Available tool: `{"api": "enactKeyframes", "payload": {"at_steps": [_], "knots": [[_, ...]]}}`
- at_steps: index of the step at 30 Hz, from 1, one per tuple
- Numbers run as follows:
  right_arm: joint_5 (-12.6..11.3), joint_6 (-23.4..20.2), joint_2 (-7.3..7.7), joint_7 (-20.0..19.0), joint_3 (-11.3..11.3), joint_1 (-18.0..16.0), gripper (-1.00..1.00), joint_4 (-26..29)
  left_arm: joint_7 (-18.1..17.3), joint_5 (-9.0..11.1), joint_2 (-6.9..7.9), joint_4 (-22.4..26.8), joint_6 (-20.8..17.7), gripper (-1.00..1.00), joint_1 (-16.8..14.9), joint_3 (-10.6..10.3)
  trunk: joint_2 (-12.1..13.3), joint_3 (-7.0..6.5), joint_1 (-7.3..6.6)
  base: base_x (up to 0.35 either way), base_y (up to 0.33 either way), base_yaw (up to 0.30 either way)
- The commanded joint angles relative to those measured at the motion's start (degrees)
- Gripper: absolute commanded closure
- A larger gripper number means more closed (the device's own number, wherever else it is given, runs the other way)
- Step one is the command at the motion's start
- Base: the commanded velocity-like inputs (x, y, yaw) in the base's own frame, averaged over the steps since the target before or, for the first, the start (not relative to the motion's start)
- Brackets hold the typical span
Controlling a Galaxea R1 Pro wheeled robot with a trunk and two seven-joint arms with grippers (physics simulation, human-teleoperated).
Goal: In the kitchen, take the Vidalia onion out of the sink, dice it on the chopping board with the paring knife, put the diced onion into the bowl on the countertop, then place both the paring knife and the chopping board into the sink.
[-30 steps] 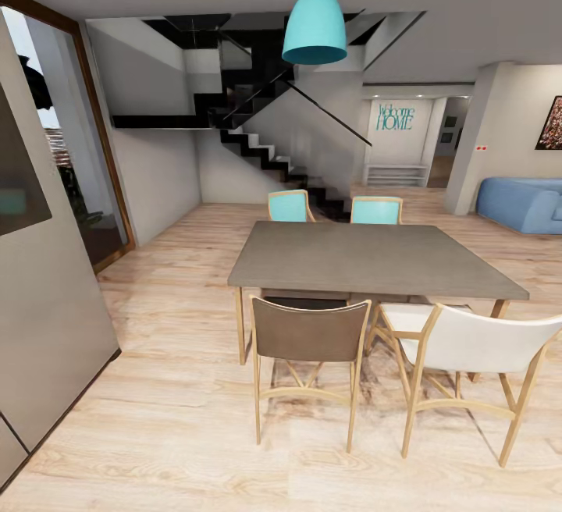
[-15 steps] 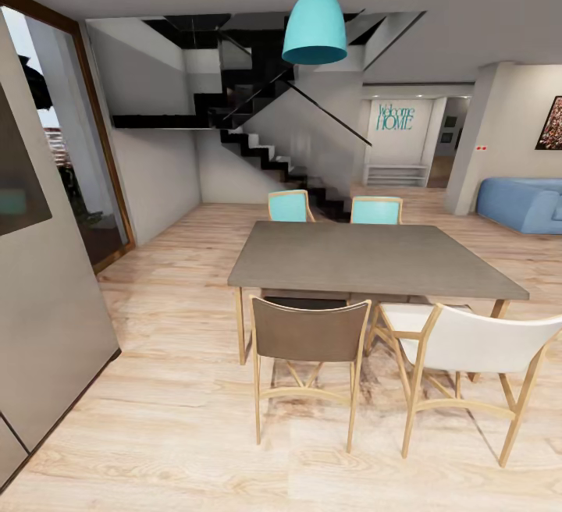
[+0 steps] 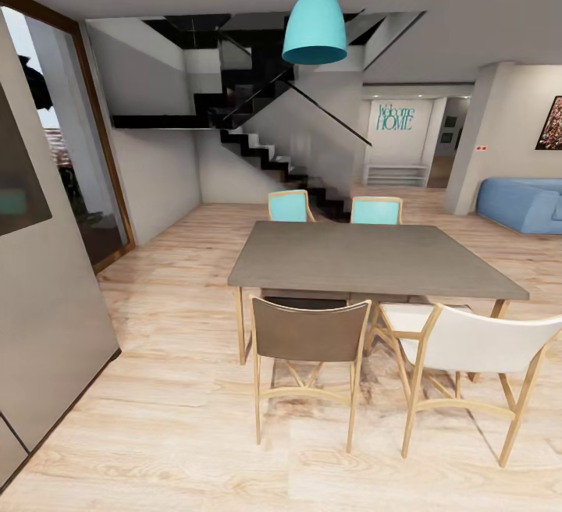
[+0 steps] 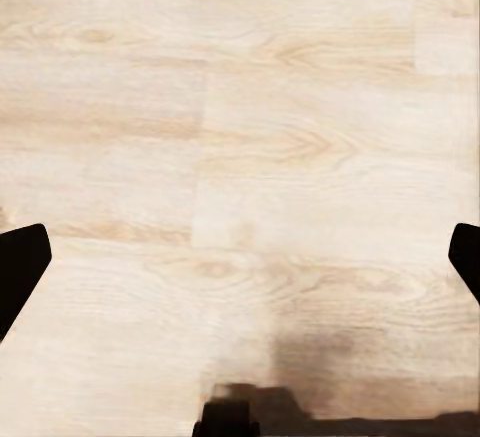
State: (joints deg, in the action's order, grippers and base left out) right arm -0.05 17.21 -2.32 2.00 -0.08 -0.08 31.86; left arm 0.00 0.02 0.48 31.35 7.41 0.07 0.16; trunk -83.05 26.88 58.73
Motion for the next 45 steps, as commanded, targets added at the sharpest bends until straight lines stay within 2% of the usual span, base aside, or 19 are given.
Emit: {"api": "enactKeyframes", "payload": {"at_steps": [1,4,11,15,34,45], "knots": [[0.0,0.2,-0.05,0.4,0.0,0.0,-1.00,1.1,0.0,-0.1,-0.01,1.6,0.1,-1.00,0.0,0.0,0.0,0.05,0.00,0.000,0.000,0.000],[0.1,0.4,0.15,0.5,0.1,0.0,-1.00,2.3,0.0,0.0,0.45,3.7,0.2,-1.00,0.0,0.0,0.0,0.05,0.00,0.000,0.000,0.000],[-0.1,1.2,0.38,0.5,0.1,0.0,-1.00,2.0,0.0,0.3,0.90,-1.3,4.0,-1.00,0.0,0.1,0.0,0.05,0.00,0.000,0.000,0.000],[-0.1,1.2,0.33,0.7,-0.1,0.0,-1.00,-0.6,0.1,0.5,0.74,-3.7,5.8,-1.00,0.0,0.3,0.0,0.05,0.00,0.000,0.000,0.166],[-0.1,1.2,0.16,0.7,0.0,0.0,-1.00,-1.9,0.0,0.6,0.45,-4.8,6.1,-1.00,0.0,0.3,0.0,0.05,0.00,-0.003,0.000,0.283],[-0.1,1.2,0.13,0.7,0.0,0.0,-1.00,-1.9,0.0,0.5,-0.36,-5.4,6.1,-1.00,0.0,0.1,0.0,0.05,0.00,-0.271,0.000,0.287]]}}
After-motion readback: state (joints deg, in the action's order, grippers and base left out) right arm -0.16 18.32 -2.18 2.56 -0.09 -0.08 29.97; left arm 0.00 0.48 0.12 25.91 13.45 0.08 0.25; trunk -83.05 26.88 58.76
